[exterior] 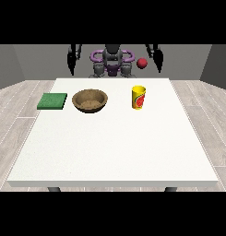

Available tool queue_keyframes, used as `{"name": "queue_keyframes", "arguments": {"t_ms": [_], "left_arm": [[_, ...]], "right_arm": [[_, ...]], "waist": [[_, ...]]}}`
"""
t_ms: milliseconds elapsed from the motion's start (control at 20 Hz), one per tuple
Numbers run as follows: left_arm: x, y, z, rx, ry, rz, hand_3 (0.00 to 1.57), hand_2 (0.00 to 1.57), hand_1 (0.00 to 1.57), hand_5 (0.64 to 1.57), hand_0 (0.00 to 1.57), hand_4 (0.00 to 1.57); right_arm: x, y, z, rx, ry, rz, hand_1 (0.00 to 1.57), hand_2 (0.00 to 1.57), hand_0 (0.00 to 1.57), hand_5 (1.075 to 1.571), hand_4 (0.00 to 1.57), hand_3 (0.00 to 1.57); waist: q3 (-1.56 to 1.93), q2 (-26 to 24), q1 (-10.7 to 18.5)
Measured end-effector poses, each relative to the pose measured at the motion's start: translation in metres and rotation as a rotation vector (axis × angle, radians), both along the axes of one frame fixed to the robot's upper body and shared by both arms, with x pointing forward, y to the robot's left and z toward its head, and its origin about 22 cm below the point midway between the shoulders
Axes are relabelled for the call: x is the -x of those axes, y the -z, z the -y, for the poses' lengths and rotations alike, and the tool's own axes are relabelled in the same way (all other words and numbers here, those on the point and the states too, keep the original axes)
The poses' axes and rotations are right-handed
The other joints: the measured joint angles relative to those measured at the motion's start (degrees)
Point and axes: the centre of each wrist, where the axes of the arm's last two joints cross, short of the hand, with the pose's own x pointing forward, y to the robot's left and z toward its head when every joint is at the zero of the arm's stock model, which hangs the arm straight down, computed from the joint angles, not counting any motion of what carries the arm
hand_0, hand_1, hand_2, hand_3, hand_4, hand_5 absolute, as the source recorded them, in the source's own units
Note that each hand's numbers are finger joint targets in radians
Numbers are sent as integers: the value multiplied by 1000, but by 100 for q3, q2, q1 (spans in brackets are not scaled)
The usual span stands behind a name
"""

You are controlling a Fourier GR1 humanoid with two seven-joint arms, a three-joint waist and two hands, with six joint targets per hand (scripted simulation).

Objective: Pick the cup and pour the ball into the bowl, then pick the bowl and place it on the pad

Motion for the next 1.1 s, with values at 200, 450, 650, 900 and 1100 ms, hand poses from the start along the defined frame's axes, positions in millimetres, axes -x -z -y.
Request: {"name": "queue_keyframes", "arguments": {"t_ms": [200,450,650,900,1100], "left_arm": [[-1,-15,-5,-19,4,15,0,0,0,1470,0,0],[6,-9,17,46,-6,85,0,0,0,1471,0,0],[8,-1,39,100,-7,167,0,0,0,1476,0,0],[-6,8,45,109,-1,261,0,0,0,1459,0,0],[-32,3,37,88,-5,320,0,0,0,1453,0,0]], "right_arm": [[-2,-15,4,17,-1,23,0,0,0,1563,120,0],[16,2,35,-42,16,54,0,0,0,1565,0,0],[23,17,64,-87,16,122,0,0,0,1562,80,0],[14,31,70,-111,0,212,0,0,0,1562,0,0],[-5,27,77,-107,-16,273,0,0,0,1559,0,0]], "waist": [[-15,-710,-2],[-30,-852,-103],[-36,-464,-131],[-42,92,-128],[-44,445,-193]]}}
